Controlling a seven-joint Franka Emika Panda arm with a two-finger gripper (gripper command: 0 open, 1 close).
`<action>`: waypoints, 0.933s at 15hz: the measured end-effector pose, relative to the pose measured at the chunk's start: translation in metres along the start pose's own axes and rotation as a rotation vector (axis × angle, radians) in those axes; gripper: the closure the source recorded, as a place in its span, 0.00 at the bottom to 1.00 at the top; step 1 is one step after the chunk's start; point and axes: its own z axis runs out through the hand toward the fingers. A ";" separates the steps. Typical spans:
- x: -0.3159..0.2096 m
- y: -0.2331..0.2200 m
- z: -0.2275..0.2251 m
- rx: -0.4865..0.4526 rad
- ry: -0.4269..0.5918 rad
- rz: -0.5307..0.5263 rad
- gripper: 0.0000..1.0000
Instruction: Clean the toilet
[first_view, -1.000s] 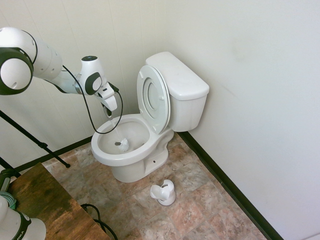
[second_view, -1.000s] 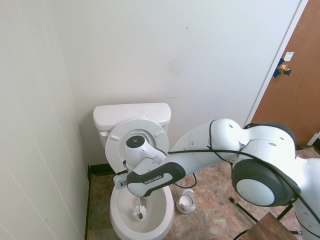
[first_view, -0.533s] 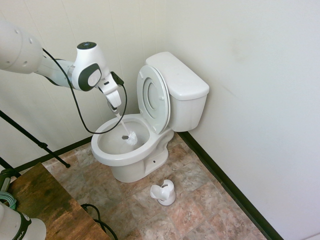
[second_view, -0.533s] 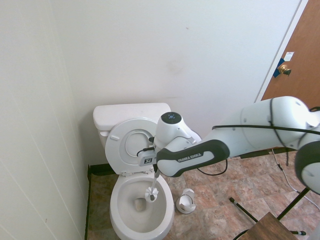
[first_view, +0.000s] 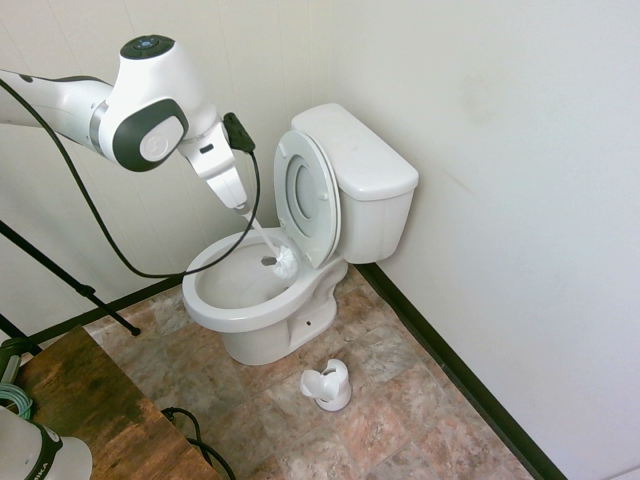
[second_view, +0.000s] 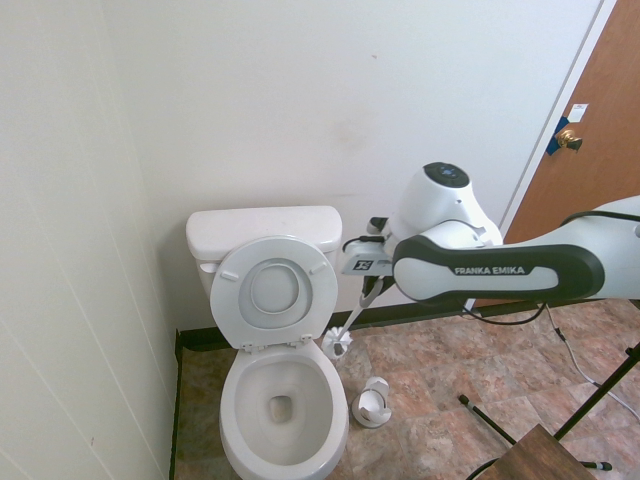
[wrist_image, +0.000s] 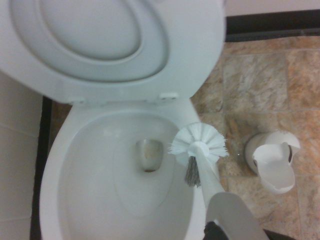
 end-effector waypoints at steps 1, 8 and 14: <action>0.021 0.008 0.002 -0.004 0.002 0.031 1.00; 0.109 0.052 0.074 -0.134 0.004 0.177 1.00; 0.135 0.044 0.132 -0.184 -0.002 0.193 1.00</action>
